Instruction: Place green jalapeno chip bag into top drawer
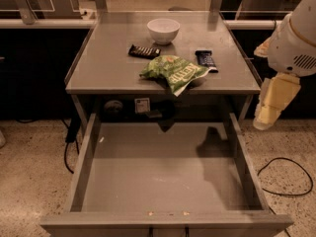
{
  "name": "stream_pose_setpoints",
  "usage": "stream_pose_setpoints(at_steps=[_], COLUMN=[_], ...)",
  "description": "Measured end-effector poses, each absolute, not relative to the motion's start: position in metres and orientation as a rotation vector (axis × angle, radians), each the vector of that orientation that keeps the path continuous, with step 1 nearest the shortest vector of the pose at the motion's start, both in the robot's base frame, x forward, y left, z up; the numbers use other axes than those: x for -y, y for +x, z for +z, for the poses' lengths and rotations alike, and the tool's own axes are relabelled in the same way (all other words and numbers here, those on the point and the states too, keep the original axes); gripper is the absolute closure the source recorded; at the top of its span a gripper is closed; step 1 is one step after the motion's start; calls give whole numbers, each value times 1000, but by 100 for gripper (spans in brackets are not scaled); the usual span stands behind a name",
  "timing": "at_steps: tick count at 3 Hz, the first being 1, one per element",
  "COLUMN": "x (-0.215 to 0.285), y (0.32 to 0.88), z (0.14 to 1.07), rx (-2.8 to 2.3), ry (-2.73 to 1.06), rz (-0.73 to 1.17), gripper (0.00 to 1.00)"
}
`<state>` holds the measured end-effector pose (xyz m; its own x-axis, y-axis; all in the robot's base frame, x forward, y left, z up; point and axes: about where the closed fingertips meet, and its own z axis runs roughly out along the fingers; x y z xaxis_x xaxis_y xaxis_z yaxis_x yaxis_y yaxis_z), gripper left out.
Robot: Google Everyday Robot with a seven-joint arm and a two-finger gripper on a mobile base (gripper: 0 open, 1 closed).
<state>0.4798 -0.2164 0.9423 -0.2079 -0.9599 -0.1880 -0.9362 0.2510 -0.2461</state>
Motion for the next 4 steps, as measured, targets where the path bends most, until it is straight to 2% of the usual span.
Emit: stream_pose_setpoints(at_steps=[2, 3, 4], x=[195, 164, 164], y=[545, 592, 593], z=[909, 882, 882], rx=[-2132, -2071, -2071], ry=[-1799, -1857, -1857], rz=[-113, -92, -92], gripper=[0, 0, 0])
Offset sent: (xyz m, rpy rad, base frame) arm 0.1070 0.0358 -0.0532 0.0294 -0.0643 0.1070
